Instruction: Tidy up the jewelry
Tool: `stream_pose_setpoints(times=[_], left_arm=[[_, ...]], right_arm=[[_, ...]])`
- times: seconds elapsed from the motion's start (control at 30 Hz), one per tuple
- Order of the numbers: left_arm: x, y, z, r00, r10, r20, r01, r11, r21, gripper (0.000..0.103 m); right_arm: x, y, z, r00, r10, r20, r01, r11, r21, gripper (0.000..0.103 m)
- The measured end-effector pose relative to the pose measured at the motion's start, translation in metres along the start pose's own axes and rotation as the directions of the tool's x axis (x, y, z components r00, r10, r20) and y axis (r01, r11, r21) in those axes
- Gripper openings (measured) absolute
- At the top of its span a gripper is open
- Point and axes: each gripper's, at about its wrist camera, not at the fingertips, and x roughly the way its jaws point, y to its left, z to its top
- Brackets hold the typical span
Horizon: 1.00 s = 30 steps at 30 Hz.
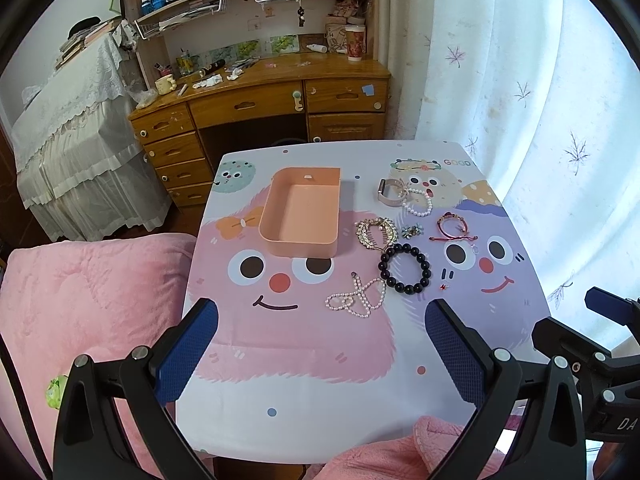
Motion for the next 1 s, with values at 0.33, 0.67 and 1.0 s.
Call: stream_pose_setpoints(times=[0.33, 0.67, 1.0], left_arm=[[-0.0002, 0.0002, -0.0007, 1.000, -0.005, 0.002, 0.005, 1.000, 0.002, 0.102], [-0.0023, 0.0000, 0.0022, 1.000, -0.021, 0.011, 0.021, 1.000, 0.010, 0.102], [-0.0016, 0.0048, 0.0026, 0.999, -0.045, 0.019, 0.044, 0.999, 0.026, 0.102]], right_arm=[[0.0005, 0.0013, -0.0008, 1.000, 0.001, 0.001, -0.001, 1.000, -0.001, 0.103], [0.0006, 0.0032, -0.0004, 1.000, -0.001, 0.003, 0.001, 1.000, -0.001, 0.103], [0.0003, 0.0028, -0.0002, 1.000, -0.001, 0.004, 0.001, 1.000, -0.001, 0.103]])
